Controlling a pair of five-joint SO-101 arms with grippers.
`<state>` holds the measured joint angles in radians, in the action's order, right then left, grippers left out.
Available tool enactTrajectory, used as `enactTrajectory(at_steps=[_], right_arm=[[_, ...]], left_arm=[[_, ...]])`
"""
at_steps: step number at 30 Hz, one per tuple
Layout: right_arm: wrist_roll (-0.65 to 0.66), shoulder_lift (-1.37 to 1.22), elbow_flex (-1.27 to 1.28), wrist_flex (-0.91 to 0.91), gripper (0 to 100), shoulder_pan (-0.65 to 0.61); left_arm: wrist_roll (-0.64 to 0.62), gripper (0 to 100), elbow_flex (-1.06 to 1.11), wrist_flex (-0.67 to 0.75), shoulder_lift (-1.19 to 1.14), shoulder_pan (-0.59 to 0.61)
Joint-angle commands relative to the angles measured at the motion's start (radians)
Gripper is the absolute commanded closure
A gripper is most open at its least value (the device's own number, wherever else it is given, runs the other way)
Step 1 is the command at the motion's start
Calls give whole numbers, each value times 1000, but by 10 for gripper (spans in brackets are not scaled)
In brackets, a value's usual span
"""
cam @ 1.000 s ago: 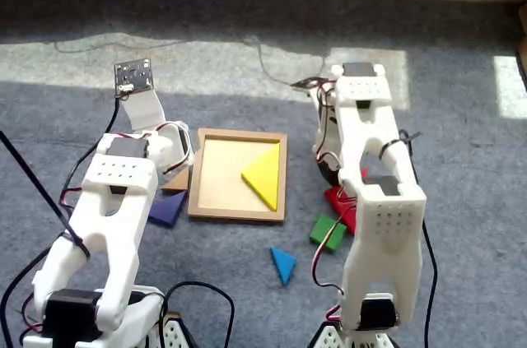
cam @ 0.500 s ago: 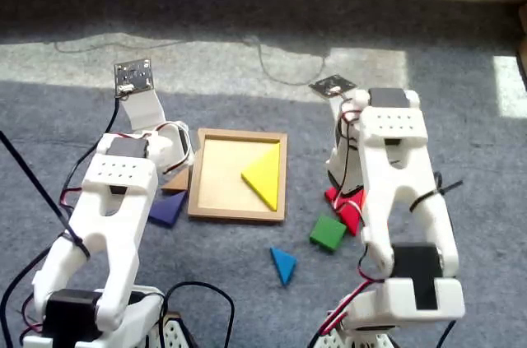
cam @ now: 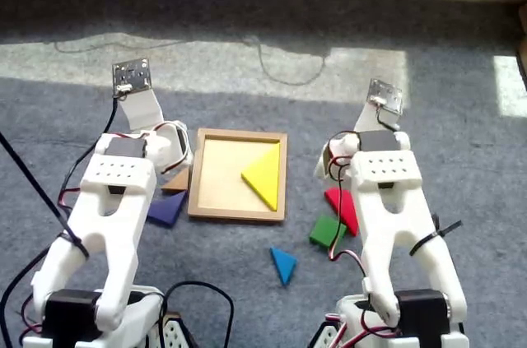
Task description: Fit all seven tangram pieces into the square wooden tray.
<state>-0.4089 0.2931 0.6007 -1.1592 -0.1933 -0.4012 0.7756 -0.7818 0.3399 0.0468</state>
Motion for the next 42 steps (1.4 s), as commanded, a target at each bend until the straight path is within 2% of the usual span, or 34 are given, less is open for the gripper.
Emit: enactTrajectory(at_steps=[1, 7, 14, 23, 26, 29, 33, 42], right_arm=[[-107, -39, 25, 133, 992, -10], [-123, -82, 41, 180, 989, -5], [-201, -147, 41, 177, 839, 44], [-201, -320, 25, 177, 831, 88], [-199, -371, -42, 104, 819, 96], [-199, -390, -130, -7, 749, 125], [-196, -395, -188, -39, 713, 150], [-34, -394, -186, -50, 713, 208]], left_arm=[[-5, 780, -5, 18, 33, 21], [-3, 780, -5, 18, 31, 21], [-3, 780, -5, 20, 30, 21], [-3, 780, -5, 20, 30, 16], [-3, 780, -5, 20, 30, 15], [-3, 780, -5, 20, 30, 15], [-3, 780, -5, 20, 30, 15], [-3, 780, -5, 20, 30, 15]])
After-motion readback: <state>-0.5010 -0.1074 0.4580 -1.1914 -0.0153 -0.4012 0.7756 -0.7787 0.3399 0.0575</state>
